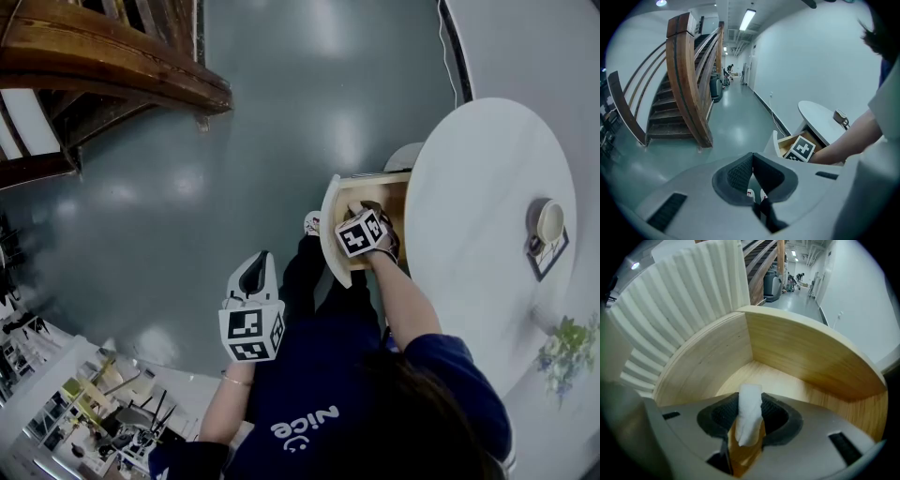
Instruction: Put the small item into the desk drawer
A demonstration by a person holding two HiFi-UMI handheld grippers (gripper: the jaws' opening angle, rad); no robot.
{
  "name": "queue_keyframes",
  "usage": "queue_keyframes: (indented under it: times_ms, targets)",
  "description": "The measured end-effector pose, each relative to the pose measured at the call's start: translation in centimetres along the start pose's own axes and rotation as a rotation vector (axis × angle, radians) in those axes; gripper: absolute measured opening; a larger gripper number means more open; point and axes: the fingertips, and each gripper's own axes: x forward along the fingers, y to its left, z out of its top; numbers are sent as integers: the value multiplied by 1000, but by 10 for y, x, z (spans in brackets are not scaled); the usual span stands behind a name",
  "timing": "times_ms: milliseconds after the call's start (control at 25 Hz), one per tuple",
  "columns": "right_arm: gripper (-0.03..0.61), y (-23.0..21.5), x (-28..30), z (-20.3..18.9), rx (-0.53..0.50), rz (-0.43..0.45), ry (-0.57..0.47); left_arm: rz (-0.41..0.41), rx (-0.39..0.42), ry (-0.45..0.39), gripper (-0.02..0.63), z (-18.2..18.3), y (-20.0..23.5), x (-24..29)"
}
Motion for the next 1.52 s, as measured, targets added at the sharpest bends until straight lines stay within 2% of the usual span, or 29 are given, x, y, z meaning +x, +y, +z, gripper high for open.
queue_keyframes:
  times_ms: [400,560,680,1040,1520]
  targets:
    - [160,-1,7,1,19,18,24,7,12,5,5,-6,2,-6]
    - [218,0,1,3,49,37,8,1,11,-6,5,-4,0,-5]
    - [236,5,-7,2,60,50,-3,-6,16,-14,5,-3,-5,-6]
    - [262,10,-45,7,89,18,-51,-41,13,-65,5,9,-16,-7]
    - [261,29,-108,13,122,-9,-144,-79,7,-153,5,32,-22,-13]
